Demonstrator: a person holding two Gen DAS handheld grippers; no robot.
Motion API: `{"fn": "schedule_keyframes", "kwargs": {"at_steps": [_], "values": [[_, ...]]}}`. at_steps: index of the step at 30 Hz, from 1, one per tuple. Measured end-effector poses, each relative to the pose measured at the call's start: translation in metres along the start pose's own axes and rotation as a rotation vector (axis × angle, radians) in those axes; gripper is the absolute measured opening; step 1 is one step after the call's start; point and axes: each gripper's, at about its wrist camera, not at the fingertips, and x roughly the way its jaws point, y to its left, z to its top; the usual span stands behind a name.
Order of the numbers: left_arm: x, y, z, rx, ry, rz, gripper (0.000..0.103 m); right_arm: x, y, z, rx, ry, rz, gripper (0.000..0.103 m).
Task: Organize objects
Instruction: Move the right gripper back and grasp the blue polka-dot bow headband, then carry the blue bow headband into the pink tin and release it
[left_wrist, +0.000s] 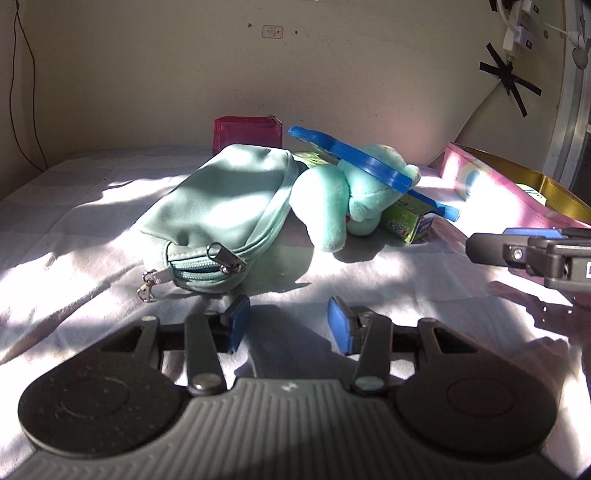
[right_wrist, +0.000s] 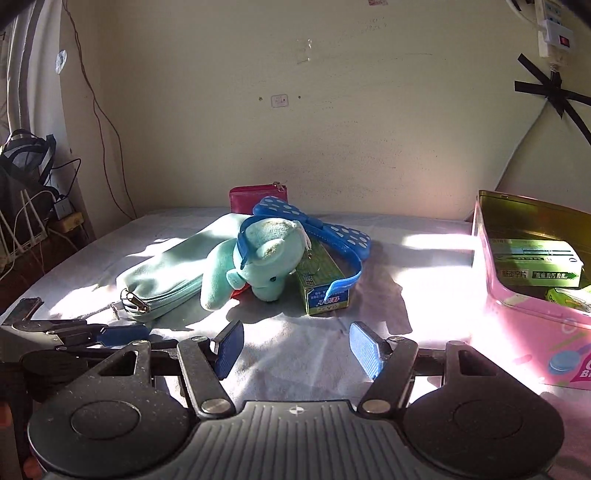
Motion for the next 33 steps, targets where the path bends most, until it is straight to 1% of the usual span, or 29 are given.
{"fn": "schedule_keyframes", "kwargs": {"at_steps": [3, 6, 7, 8, 9, 11, 12, 13, 15, 17, 18, 20, 21, 23, 25, 27, 29, 33], "values": [[-0.001, 0.006, 0.0, -0.032, -0.006, -0.025, 0.049, 0.008, -0.007, 0.011, 0.036, -0.023, -0.027, 0.058], [0.0, 0.011, 0.001, -0.061, -0.009, -0.05, 0.049, 0.024, -0.025, 0.025, 0.142, -0.017, -0.054, 0.054], [0.0, 0.011, 0.0, -0.065, -0.01, -0.052, 0.049, 0.031, -0.029, 0.031, 0.164, -0.012, -0.063, 0.05], [0.0, 0.012, 0.0, -0.068, -0.011, -0.055, 0.049, 0.038, -0.032, 0.036, 0.162, -0.004, -0.08, 0.046], [0.0, 0.013, 0.0, -0.069, -0.012, -0.057, 0.049, 0.046, -0.032, 0.04, 0.144, 0.007, -0.103, 0.045], [0.0, 0.014, 0.0, -0.071, -0.013, -0.061, 0.049, 0.068, -0.032, 0.049, 0.095, 0.051, -0.157, 0.036], [0.0, 0.014, 0.0, -0.074, -0.014, -0.063, 0.049, 0.078, -0.033, 0.051, 0.089, 0.078, -0.17, 0.033], [-0.001, 0.015, 0.0, -0.077, -0.015, -0.066, 0.049, 0.089, -0.036, 0.052, 0.089, 0.11, -0.178, 0.028], [-0.001, 0.017, 0.001, -0.084, -0.016, -0.071, 0.049, 0.101, -0.041, 0.054, 0.107, 0.134, -0.182, 0.025], [-0.001, 0.018, 0.001, -0.086, -0.017, -0.074, 0.049, 0.114, -0.047, 0.052, 0.152, 0.189, -0.158, 0.006], [-0.001, 0.018, 0.001, -0.085, -0.017, -0.074, 0.049, 0.116, -0.05, 0.05, 0.182, 0.191, -0.137, 0.002], [-0.001, 0.018, 0.001, -0.086, -0.017, -0.074, 0.049, 0.114, -0.051, 0.048, 0.212, 0.185, -0.114, 0.0], [-0.001, 0.018, 0.001, -0.087, -0.017, -0.074, 0.049, 0.112, -0.05, 0.048, 0.21, 0.171, -0.114, 0.0], [-0.001, 0.018, 0.002, -0.089, -0.017, -0.076, 0.049, 0.102, -0.044, 0.048, 0.185, 0.115, -0.128, 0.0], [-0.001, 0.019, 0.002, -0.094, -0.019, -0.078, 0.049, 0.089, -0.041, 0.051, 0.186, 0.061, -0.122, 0.0], [-0.001, 0.019, 0.002, -0.1, -0.02, -0.078, 0.049, 0.071, -0.037, 0.057, 0.194, -0.003, -0.124, 0.0], [-0.002, 0.02, 0.002, -0.102, -0.025, -0.079, 0.05, 0.05, -0.034, 0.057, 0.185, -0.048, -0.112, 0.0], [-0.007, 0.025, 0.001, -0.121, -0.054, -0.11, 0.052, 0.004, -0.027, 0.04, 0.149, -0.12, -0.094, 0.0]]}}
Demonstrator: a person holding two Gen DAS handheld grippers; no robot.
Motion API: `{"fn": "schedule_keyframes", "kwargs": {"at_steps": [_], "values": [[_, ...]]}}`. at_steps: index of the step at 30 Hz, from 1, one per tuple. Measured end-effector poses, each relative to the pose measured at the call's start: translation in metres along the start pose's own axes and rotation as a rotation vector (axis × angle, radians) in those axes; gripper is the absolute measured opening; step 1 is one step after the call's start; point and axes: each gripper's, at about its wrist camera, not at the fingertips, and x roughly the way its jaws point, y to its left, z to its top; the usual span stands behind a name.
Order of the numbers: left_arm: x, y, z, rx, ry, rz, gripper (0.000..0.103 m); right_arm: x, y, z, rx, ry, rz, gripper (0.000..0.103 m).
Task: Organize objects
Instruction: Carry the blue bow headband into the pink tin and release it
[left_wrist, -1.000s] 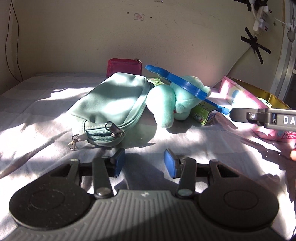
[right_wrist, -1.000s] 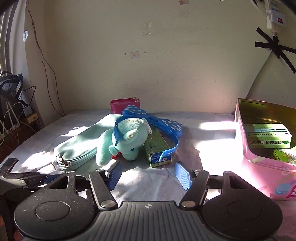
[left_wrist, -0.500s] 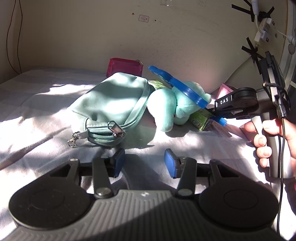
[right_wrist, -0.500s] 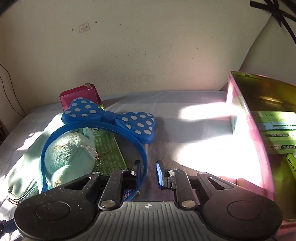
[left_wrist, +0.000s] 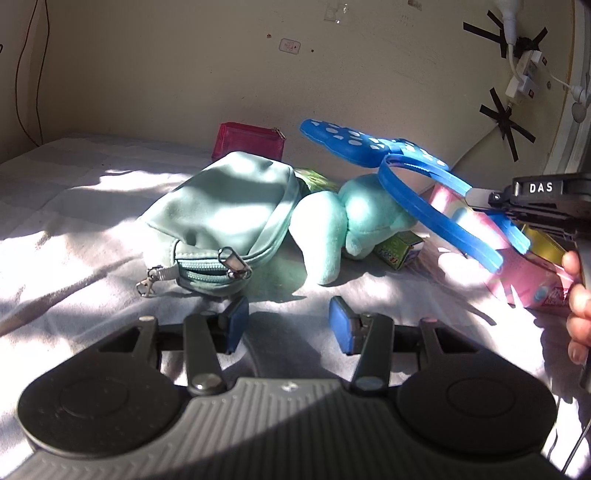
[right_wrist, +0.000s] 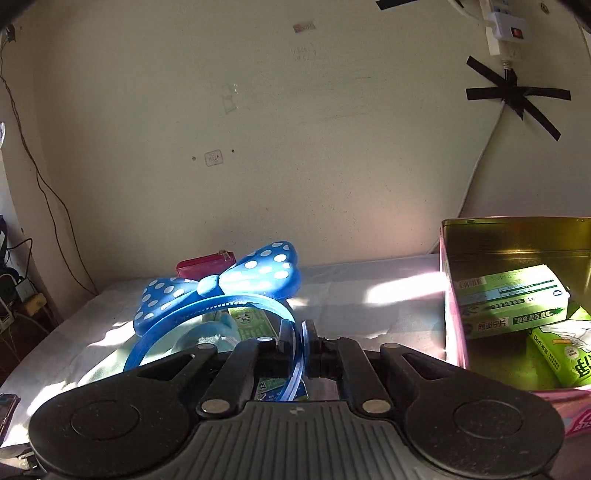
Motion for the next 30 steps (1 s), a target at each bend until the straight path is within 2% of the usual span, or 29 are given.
{"fn": "schedule_keyframes", "kwargs": {"at_steps": [2, 6, 9, 11, 13, 15, 20, 22, 26, 30], "values": [[-0.004, 0.002, 0.001, -0.019, -0.01, -0.028, 0.058, -0.021, -0.002, -0.015, -0.01, -0.021, -0.01, 0.0], [-0.018, -0.006, 0.003, -0.084, 0.0, -0.128, 0.058, -0.05, -0.012, -0.052, -0.002, -0.021, -0.061, 0.0], [-0.028, -0.034, 0.004, -0.025, 0.001, -0.17, 0.059, -0.053, -0.022, -0.069, 0.08, 0.027, -0.053, 0.0], [-0.028, -0.055, 0.003, 0.028, 0.025, -0.167, 0.059, -0.051, -0.025, -0.075, 0.109, 0.052, -0.044, 0.0], [-0.029, -0.062, 0.003, 0.019, 0.052, -0.173, 0.058, -0.05, -0.023, -0.079, 0.109, 0.054, -0.046, 0.0], [-0.032, -0.06, 0.004, -0.038, 0.059, -0.181, 0.058, -0.052, -0.022, -0.08, 0.106, 0.046, -0.046, 0.0], [-0.043, -0.044, 0.01, -0.11, 0.05, -0.107, 0.058, -0.049, -0.021, -0.084, 0.084, 0.041, -0.057, 0.0], [-0.051, -0.038, 0.014, -0.153, 0.047, -0.119, 0.058, -0.048, -0.022, -0.087, 0.077, 0.043, -0.06, 0.0], [-0.054, -0.057, 0.017, -0.08, 0.047, -0.125, 0.058, -0.043, -0.026, -0.087, 0.072, 0.05, -0.047, 0.0], [-0.031, -0.076, 0.006, 0.012, 0.099, -0.064, 0.057, -0.044, -0.025, -0.089, 0.063, 0.054, -0.027, 0.0]]}}
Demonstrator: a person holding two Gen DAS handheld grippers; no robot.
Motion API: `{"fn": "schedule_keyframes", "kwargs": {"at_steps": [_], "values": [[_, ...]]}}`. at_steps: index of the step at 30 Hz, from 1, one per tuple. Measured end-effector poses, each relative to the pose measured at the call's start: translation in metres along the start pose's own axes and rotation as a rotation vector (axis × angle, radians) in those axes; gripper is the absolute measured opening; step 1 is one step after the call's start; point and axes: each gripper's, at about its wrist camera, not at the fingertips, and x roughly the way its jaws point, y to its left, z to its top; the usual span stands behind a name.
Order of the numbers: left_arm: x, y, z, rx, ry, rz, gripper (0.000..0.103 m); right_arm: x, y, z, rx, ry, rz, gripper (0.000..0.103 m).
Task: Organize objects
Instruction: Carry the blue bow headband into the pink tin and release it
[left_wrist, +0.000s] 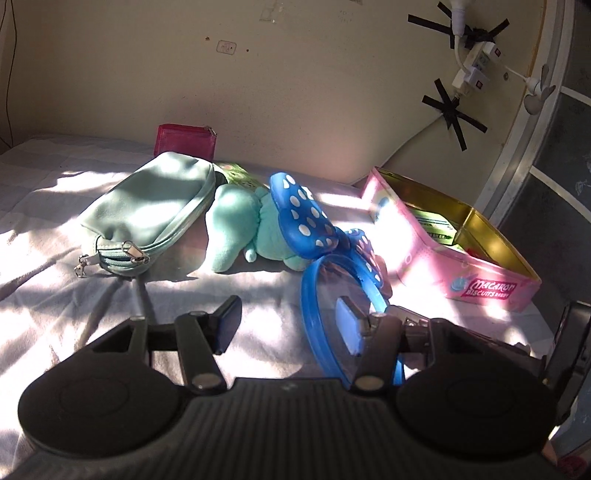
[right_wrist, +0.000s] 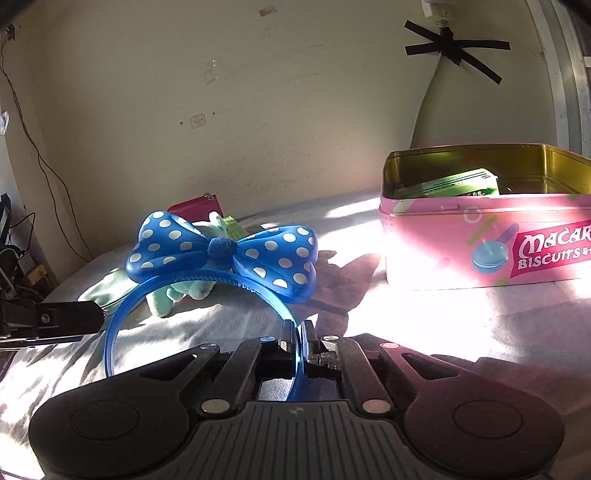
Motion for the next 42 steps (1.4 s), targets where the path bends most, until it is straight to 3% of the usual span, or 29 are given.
{"fn": "schedule_keyframes", "kwargs": {"at_steps": [1, 3, 5, 8, 11, 13, 15, 21, 28, 32, 38, 40, 42], "values": [[0.008, 0.0, -0.002, 0.004, 0.022, 0.01, 0.057, 0.0, 0.0, -0.001, -0.002, 0.005, 0.006, 0.0], [0.022, 0.001, -0.006, 0.01, 0.065, 0.024, 0.046, -0.001, 0.001, 0.0, -0.004, 0.007, 0.009, 0.0], [0.029, 0.003, -0.009, 0.012, 0.095, 0.029, 0.028, -0.002, -0.001, 0.001, -0.004, 0.017, 0.017, 0.002], [0.035, 0.009, -0.012, 0.003, 0.113, 0.024, 0.019, 0.0, -0.008, 0.001, 0.024, 0.054, 0.039, 0.013], [0.034, 0.007, -0.014, 0.005, 0.111, 0.012, 0.012, 0.0, -0.009, 0.0, 0.005, 0.086, 0.076, 0.014], [0.033, 0.003, -0.014, 0.011, 0.109, 0.016, 0.012, -0.001, -0.008, -0.001, -0.02, 0.094, 0.102, 0.005], [0.03, -0.003, -0.01, 0.013, 0.107, 0.008, 0.012, -0.004, -0.006, -0.001, -0.014, 0.07, 0.099, 0.005], [0.018, -0.055, 0.04, 0.139, -0.019, -0.055, 0.012, -0.03, -0.025, 0.036, -0.021, -0.068, 0.072, 0.005], [0.07, -0.151, 0.092, 0.256, -0.053, -0.178, 0.012, -0.044, -0.101, 0.103, -0.037, -0.199, -0.082, 0.005], [0.122, -0.2, 0.101, 0.278, -0.004, -0.212, 0.013, -0.03, -0.157, 0.129, -0.004, -0.175, -0.166, 0.005], [0.198, -0.242, 0.106, 0.268, 0.085, -0.216, 0.013, 0.009, -0.218, 0.148, 0.034, -0.087, -0.241, 0.006], [0.218, -0.25, 0.107, 0.275, 0.107, -0.203, 0.016, 0.027, -0.233, 0.151, 0.044, -0.05, -0.257, 0.012], [0.235, -0.254, 0.105, 0.272, 0.135, -0.145, 0.017, 0.037, -0.243, 0.152, 0.076, -0.034, -0.271, 0.025]]}}
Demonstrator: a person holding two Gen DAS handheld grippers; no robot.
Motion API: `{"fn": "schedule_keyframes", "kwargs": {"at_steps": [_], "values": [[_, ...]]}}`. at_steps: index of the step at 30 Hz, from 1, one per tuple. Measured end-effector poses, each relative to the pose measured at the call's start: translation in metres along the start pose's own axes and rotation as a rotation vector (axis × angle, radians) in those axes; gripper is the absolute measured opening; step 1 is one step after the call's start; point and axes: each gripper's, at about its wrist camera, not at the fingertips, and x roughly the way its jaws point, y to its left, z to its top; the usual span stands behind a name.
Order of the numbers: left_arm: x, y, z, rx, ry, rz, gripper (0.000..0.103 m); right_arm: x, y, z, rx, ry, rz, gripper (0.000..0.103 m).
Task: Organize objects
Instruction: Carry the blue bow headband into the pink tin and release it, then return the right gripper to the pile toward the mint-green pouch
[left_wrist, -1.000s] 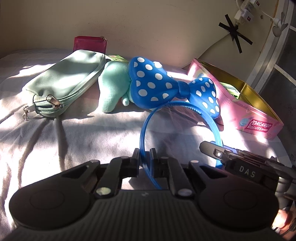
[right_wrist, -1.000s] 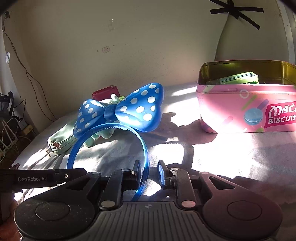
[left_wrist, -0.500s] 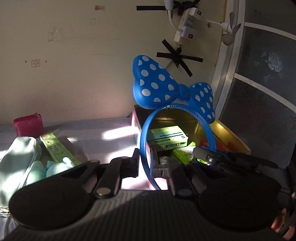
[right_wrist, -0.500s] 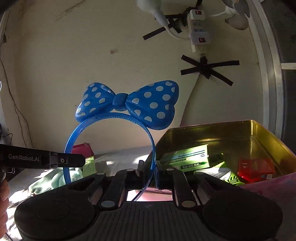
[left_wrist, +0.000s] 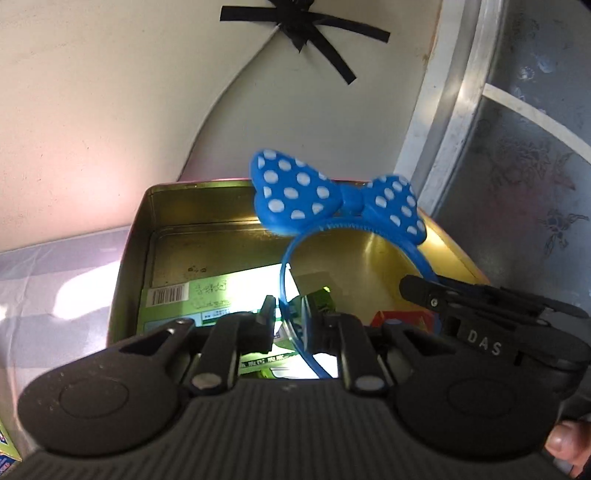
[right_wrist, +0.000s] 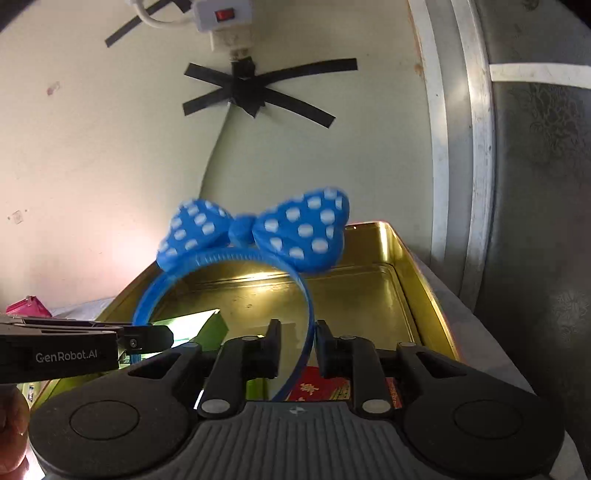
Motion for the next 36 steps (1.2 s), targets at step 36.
{"fn": "schedule_keyframes", "kwargs": {"at_steps": [36], "values": [[-0.204, 0.17, -0.144, -0.101, -0.106, 0.385, 0.033, -0.09, 0.213, -0.083, -0.176, 0.031, 0.304, 0.027]]}}
